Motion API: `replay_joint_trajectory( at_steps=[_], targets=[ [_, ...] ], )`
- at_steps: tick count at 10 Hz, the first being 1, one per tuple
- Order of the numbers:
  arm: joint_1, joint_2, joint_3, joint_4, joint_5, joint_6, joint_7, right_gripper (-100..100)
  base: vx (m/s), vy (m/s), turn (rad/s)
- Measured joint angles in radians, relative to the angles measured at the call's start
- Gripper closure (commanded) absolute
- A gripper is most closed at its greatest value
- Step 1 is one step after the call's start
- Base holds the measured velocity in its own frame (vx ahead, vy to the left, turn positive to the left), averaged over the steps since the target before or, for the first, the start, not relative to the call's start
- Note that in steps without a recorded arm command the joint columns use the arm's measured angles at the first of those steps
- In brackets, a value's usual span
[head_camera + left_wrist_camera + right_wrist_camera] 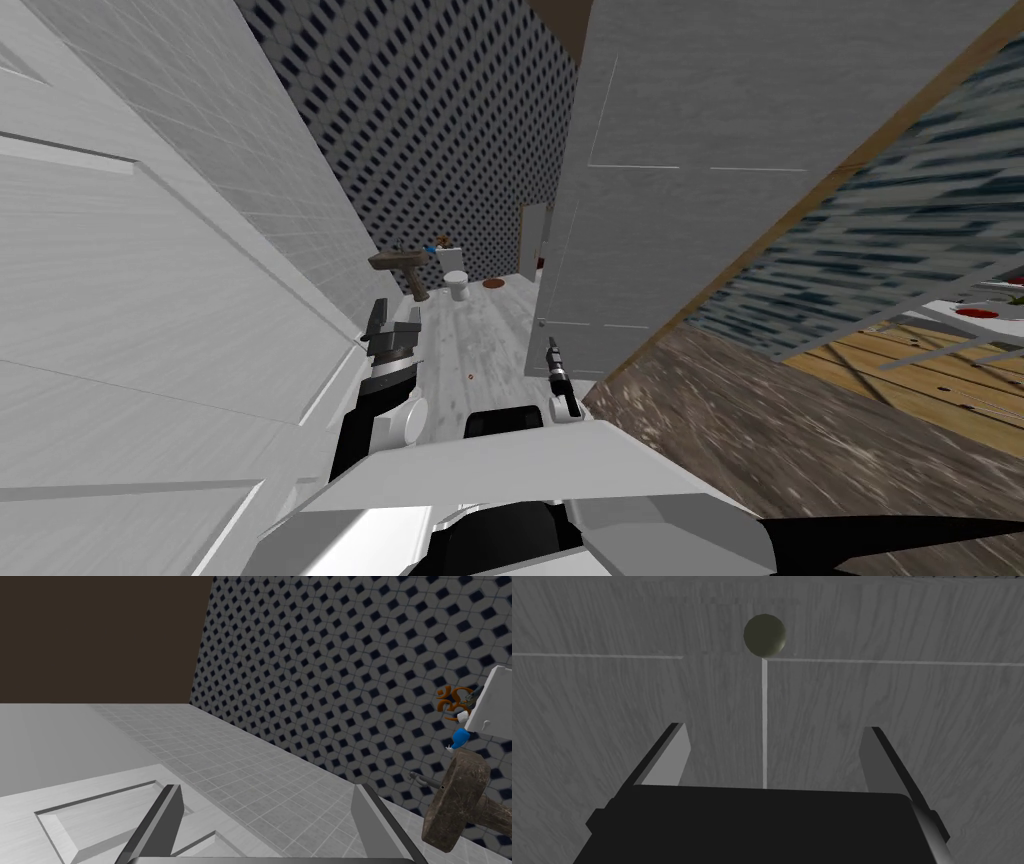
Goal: Push the door open
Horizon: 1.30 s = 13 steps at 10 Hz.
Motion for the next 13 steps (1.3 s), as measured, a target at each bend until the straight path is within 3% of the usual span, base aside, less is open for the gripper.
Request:
replay_joint_trajectory(
  at_steps=[2,4,7,8,13],
  targets=[
    [-0.009,-0.014,-0.013,0.008,-0.005,-0.005,0.013,-100,0.212,-0.06,0.059],
    [-0.015,-0.015,-0.023,0.019,-0.009,-0.014,0.023,-100,0.206,-0.039,0.066],
    [-0.025,0.015,-0.042,0.039,-0.017,-0.032,0.041,-100,0.175,-0.02,0.049],
    [-0.025,0.017,-0.043,0.04,-0.018,-0.034,0.042,100,-0.017,0.003,0.007],
    [-0.025,0.016,-0.041,0.04,-0.017,-0.029,0.041,100,-0.014,0.001,0.001]
  ],
)
